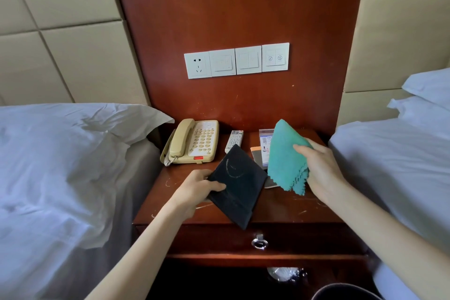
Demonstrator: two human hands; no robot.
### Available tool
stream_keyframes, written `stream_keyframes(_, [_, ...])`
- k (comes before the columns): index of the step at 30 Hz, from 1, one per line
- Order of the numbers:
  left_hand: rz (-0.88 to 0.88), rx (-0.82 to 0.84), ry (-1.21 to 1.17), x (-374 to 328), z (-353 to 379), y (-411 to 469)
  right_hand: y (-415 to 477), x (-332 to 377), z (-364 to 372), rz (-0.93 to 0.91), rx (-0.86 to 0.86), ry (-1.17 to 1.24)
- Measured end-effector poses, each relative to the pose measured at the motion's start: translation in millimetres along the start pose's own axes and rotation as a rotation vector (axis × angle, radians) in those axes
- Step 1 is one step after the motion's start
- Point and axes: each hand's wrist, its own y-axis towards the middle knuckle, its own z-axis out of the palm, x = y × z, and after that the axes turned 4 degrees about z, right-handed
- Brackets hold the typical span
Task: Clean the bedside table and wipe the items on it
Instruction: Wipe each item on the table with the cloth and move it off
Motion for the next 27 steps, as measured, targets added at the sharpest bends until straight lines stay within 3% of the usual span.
stream_keyframes(4, [0.027, 0.001, -0.141, 2.3, -0.9, -8.9, -17.0, 1.5, 21.1, -0.091, 0.065, -0.038])
stream_keyframes(6, [0.051, 0.016, -0.232, -0.7, -0.9, -12.8, -31.4, -1.8, 37.0, -0.193, 0.175, -0.118])
stream_keyframes(11, [0.143, 0.173, -0.455, -7.8, -8.4, -23.5, -54.3, -29.6, 77.2, -0.491, 0.552, -0.525])
stream_keyframes(15, [0.183, 0.212, -0.483, -1.4, -18.2, -32.1, -36.4, -28.3, 73.2, -0.74, 0.593, -0.88])
stream_keyframes(21, [0.206, 0.246, -0.487, 4.4, -10.2, -34.0, -4.1, -12.7, 57.2, -0.556, 0.425, -0.89])
stream_keyframes(27, [0.281, 0.204, -0.645, 1.4, 0.9, -21.9, -30.6, -21.9, 61.9, -0.699, 0.65, -0.922])
